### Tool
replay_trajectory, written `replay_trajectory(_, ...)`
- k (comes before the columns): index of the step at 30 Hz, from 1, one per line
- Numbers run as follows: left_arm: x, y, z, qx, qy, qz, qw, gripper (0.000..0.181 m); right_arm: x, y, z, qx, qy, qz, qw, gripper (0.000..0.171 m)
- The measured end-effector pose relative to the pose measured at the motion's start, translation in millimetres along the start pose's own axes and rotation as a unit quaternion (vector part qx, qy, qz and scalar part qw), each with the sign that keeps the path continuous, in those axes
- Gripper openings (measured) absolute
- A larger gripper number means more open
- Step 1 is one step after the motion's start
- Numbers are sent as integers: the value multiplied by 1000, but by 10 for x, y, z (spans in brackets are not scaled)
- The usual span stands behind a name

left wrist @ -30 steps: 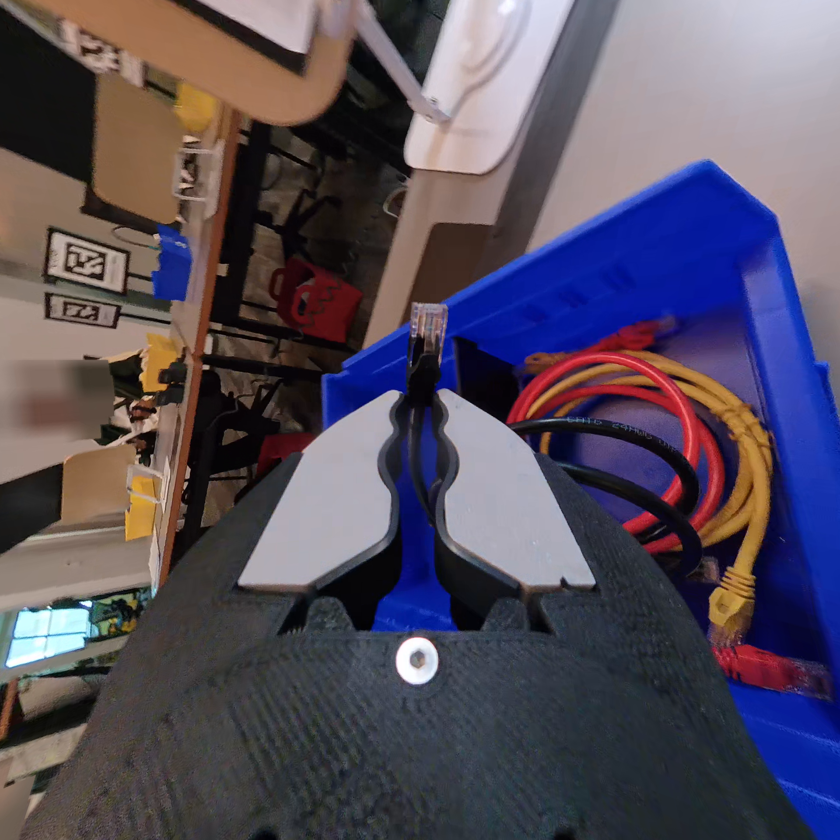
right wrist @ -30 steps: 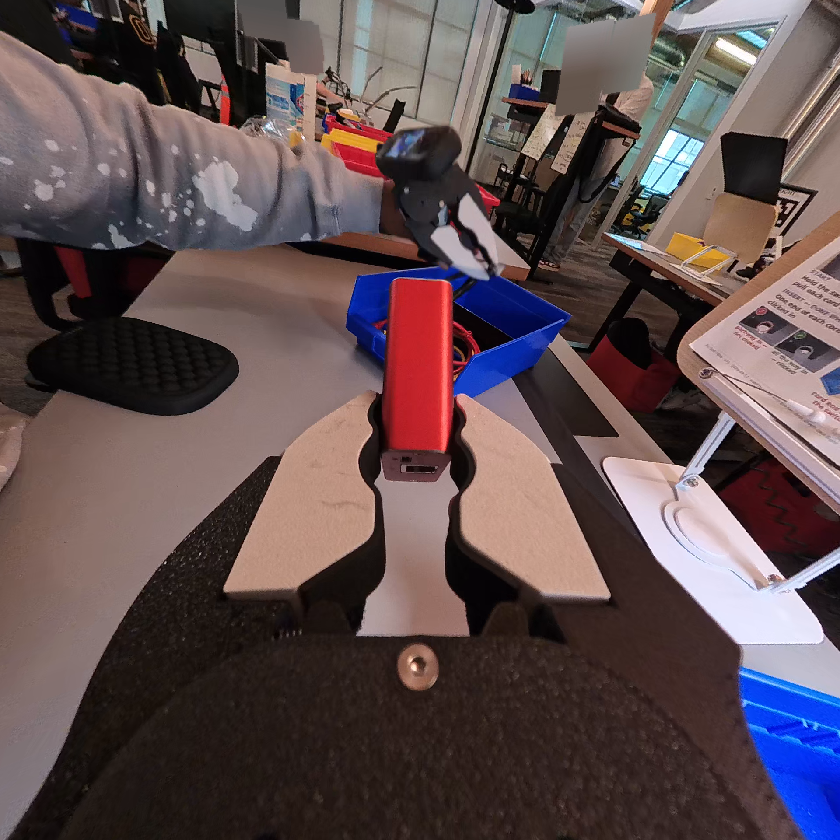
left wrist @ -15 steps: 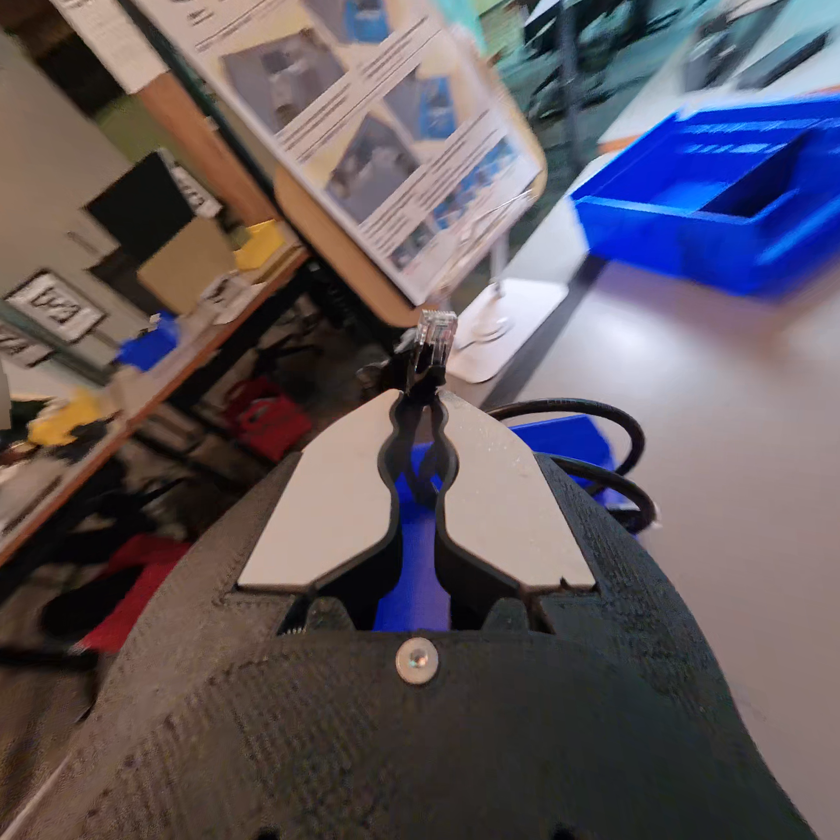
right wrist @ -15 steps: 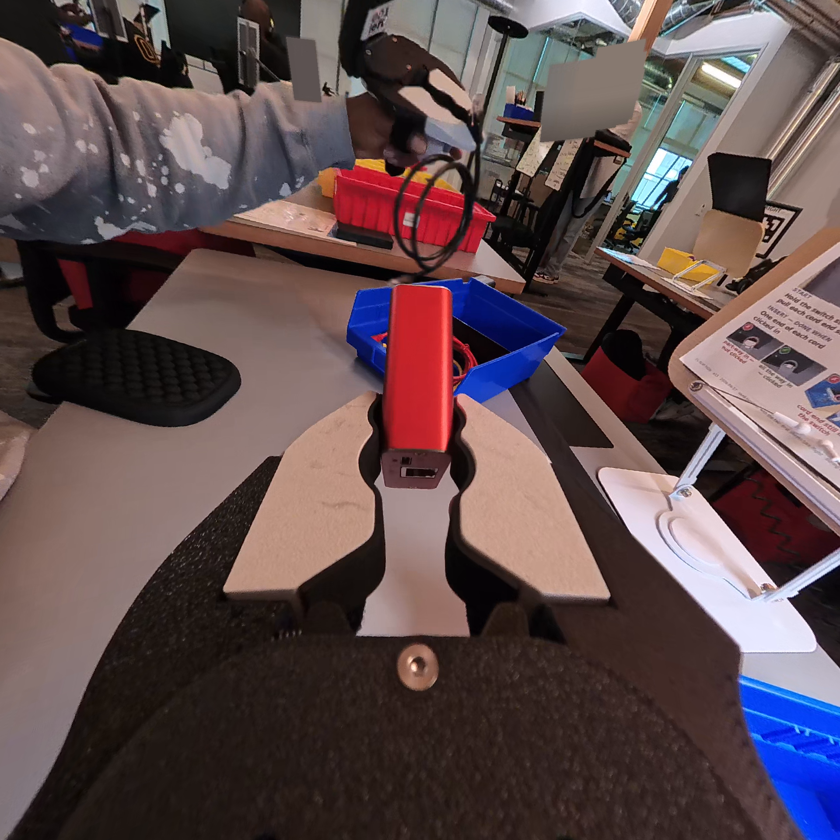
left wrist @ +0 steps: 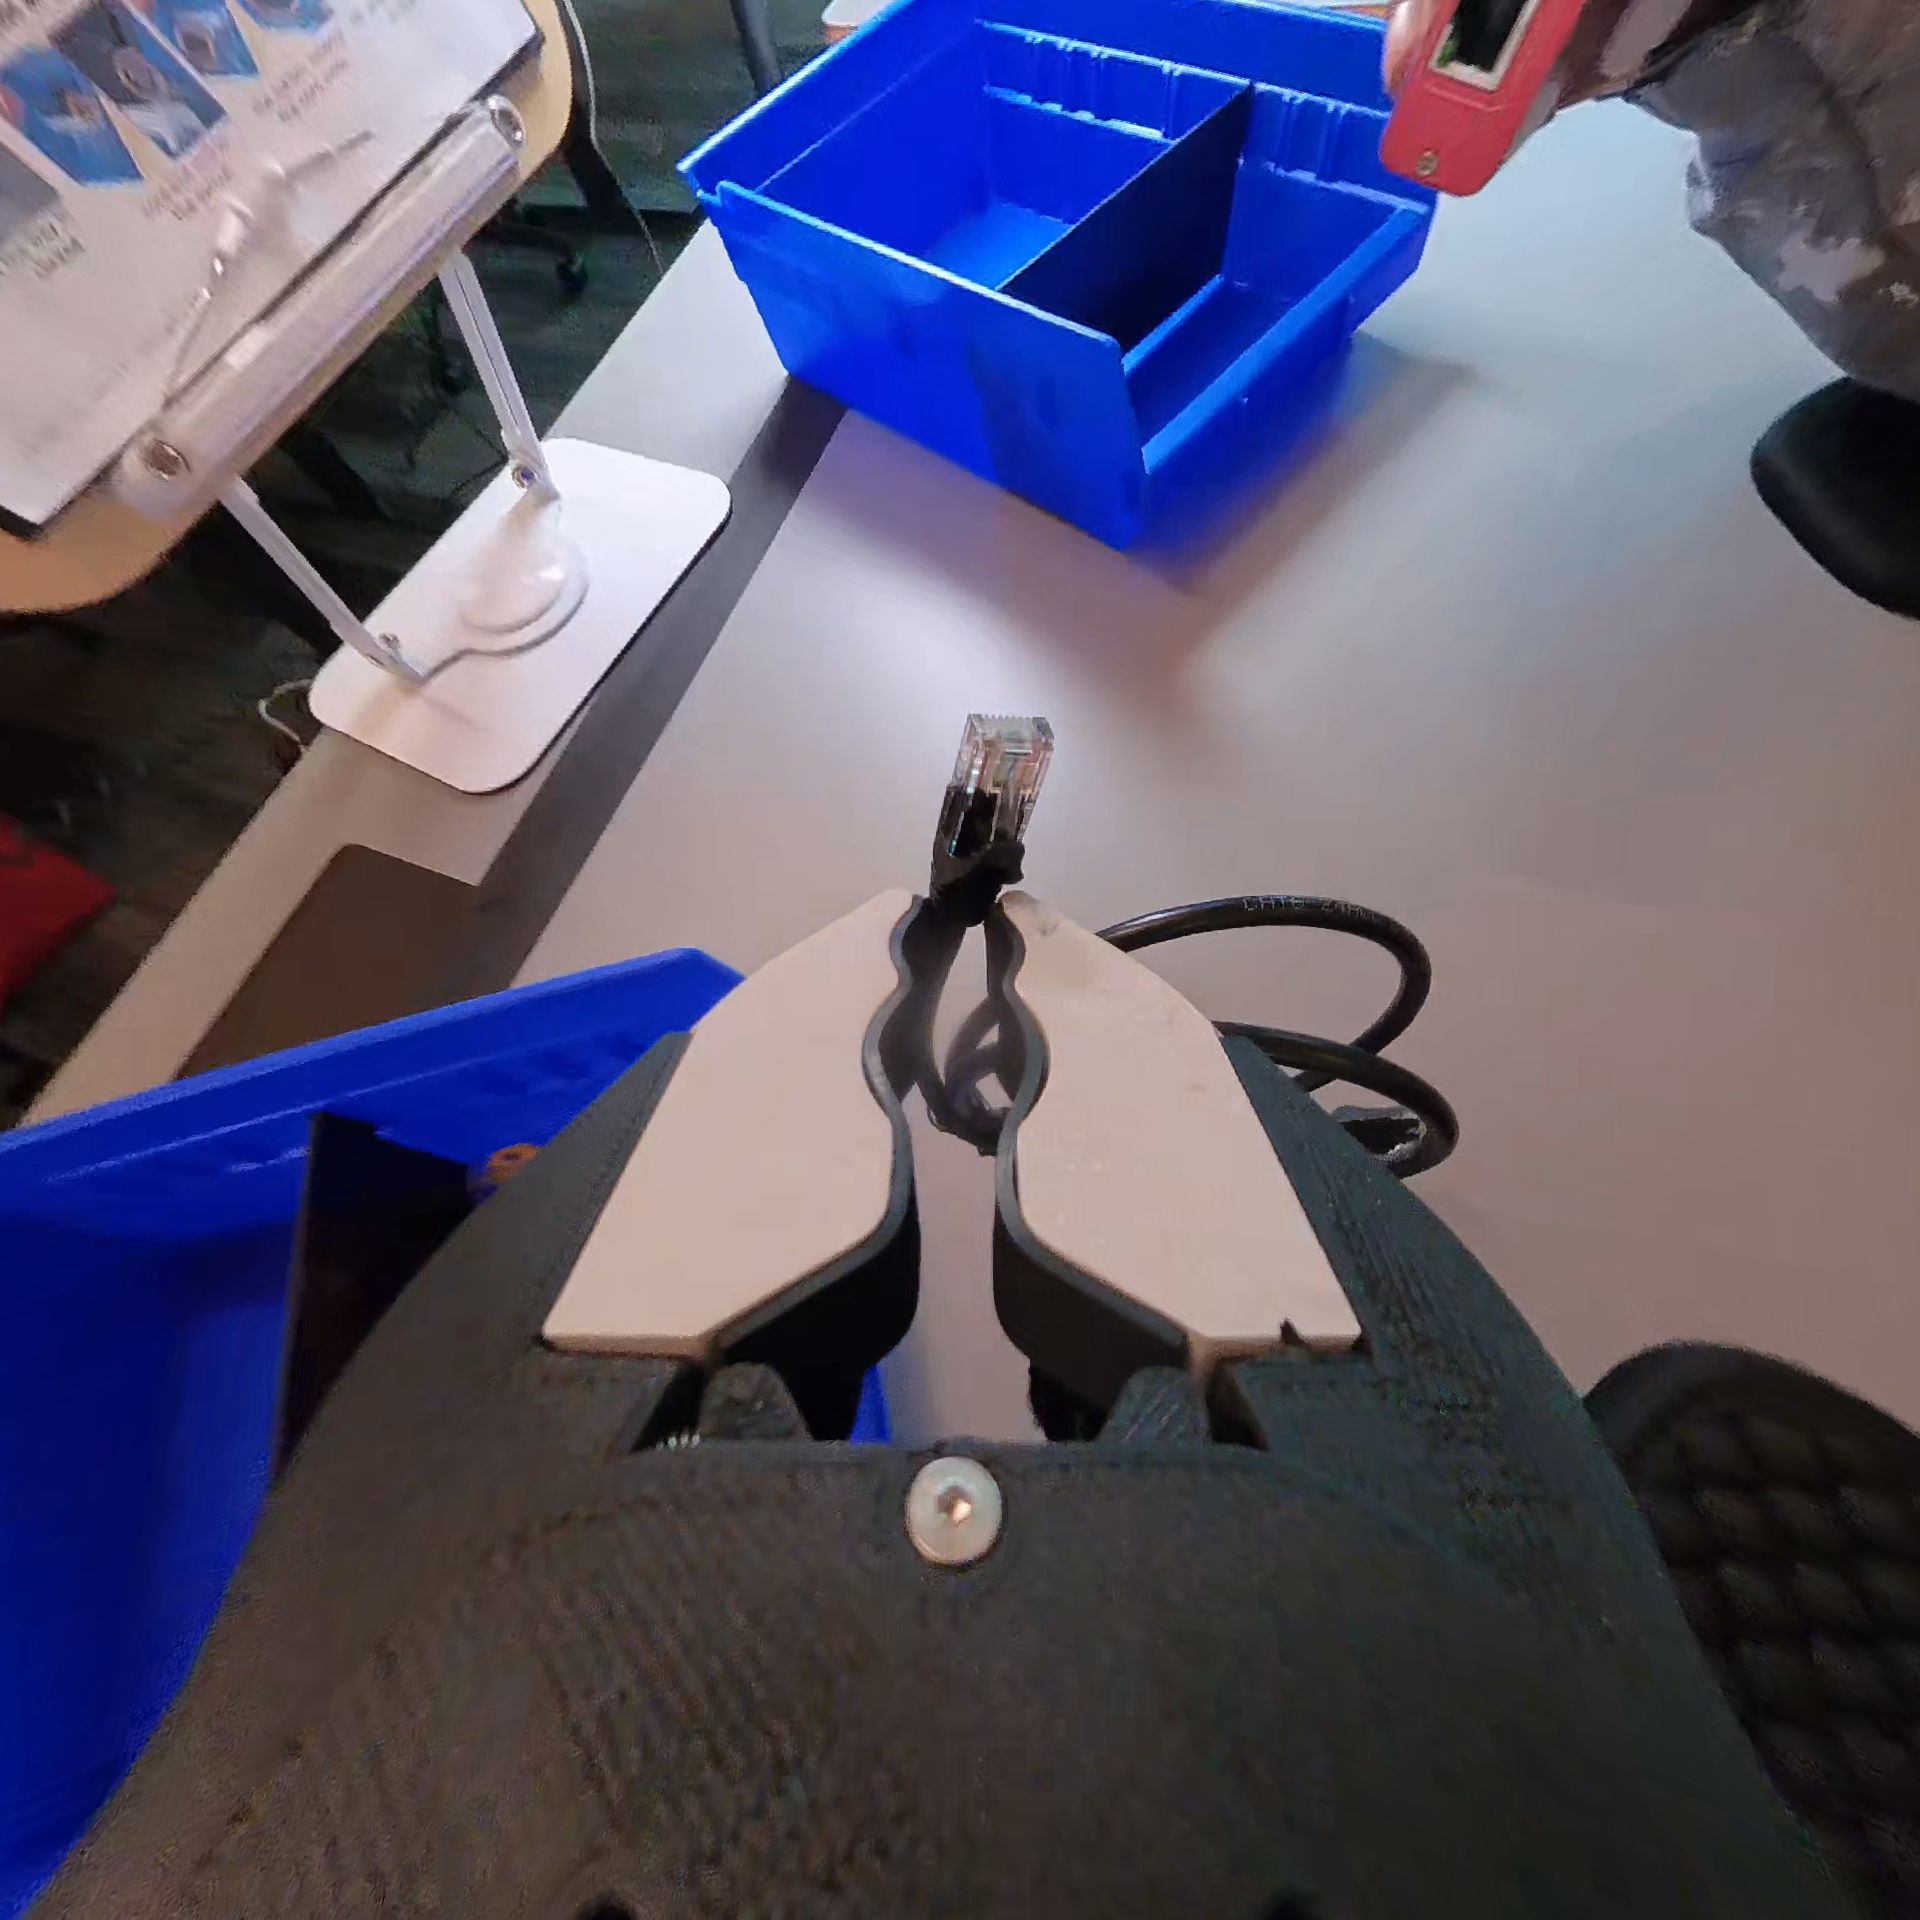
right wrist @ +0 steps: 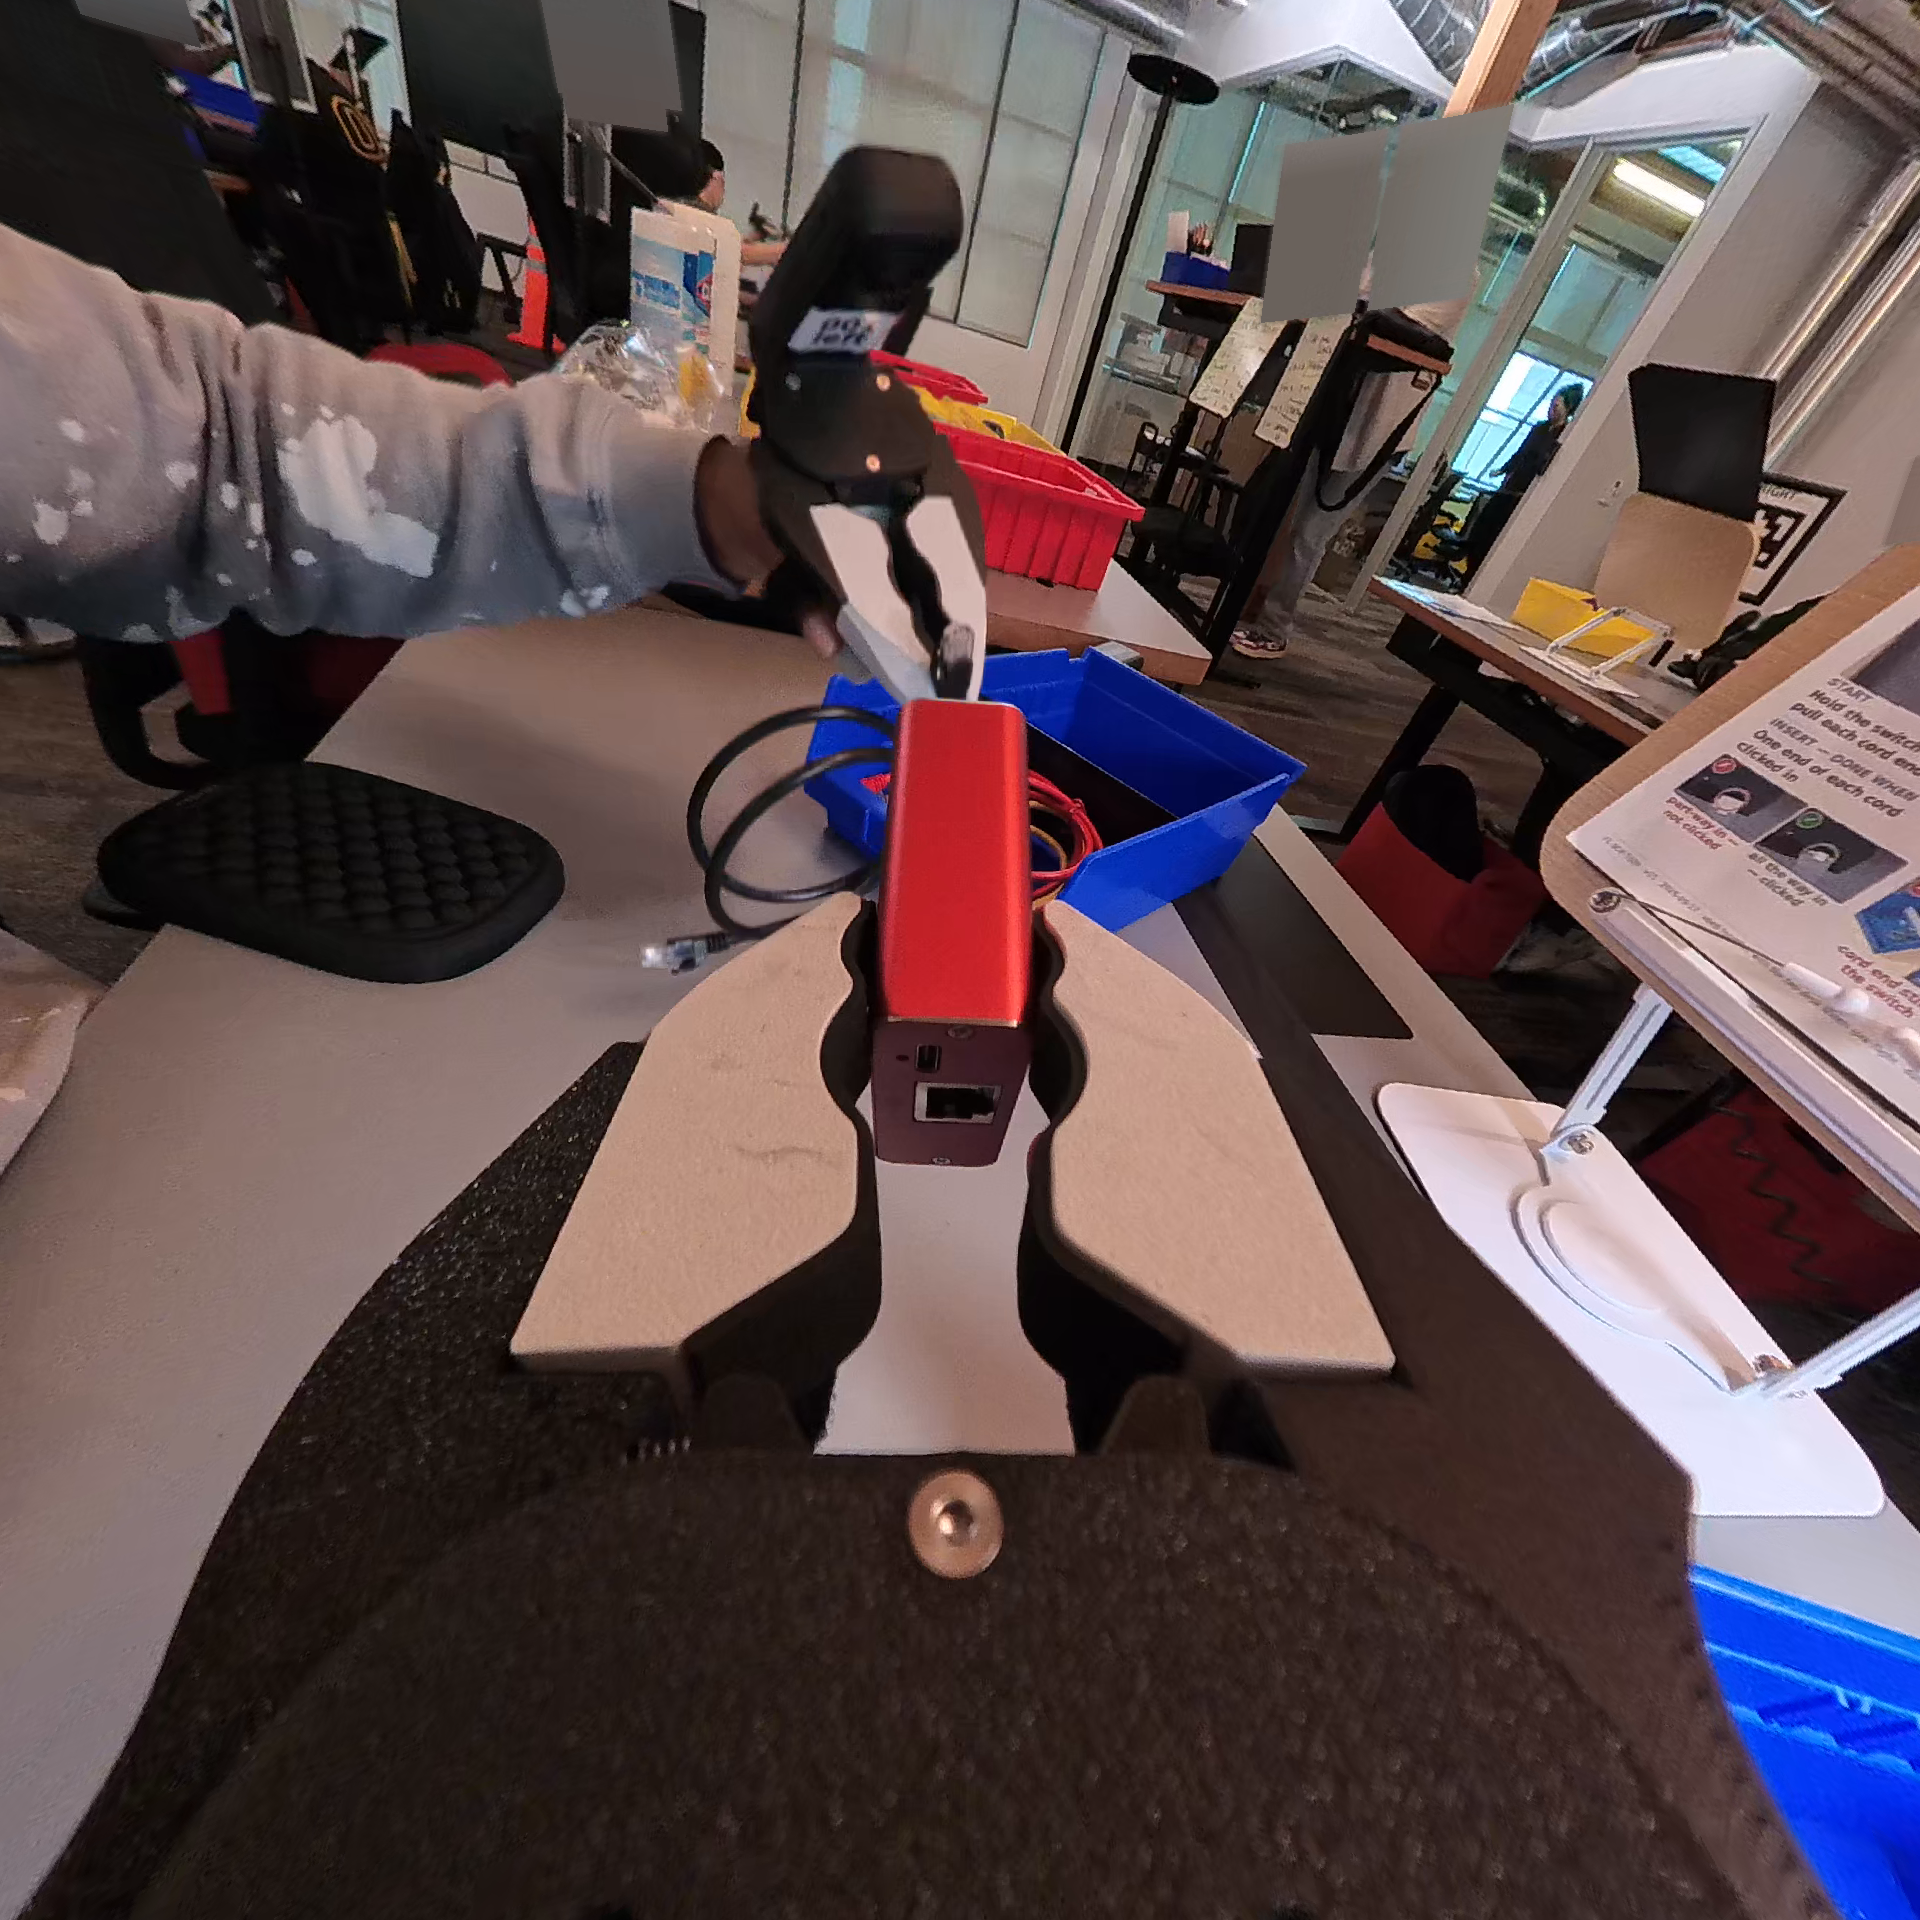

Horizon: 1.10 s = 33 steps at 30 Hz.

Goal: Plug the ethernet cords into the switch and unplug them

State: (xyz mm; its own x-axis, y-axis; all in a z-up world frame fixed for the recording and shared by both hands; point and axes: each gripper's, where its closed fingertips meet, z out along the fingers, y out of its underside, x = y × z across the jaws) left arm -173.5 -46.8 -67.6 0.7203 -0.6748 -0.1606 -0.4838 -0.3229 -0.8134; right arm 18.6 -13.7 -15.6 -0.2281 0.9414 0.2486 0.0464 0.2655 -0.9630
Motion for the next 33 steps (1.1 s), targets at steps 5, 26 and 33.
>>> replay_trajectory(5, -8, -125, 114, 81, -46, -62, 994, 11, 42, 19, -31, 2, 4, 5, 1000, 27)
replay_trajectory(26, 1629, 1005, -360, -94, 98, 72, 988, 23, 20, 20, 25, 1, -3, 7, 1000, 27)
replay_trajectory(33, 1482, 507, 624, -37, 110, 62, 991, 24, 18, 43, 17, -3, -1, 9, 1000, 27)
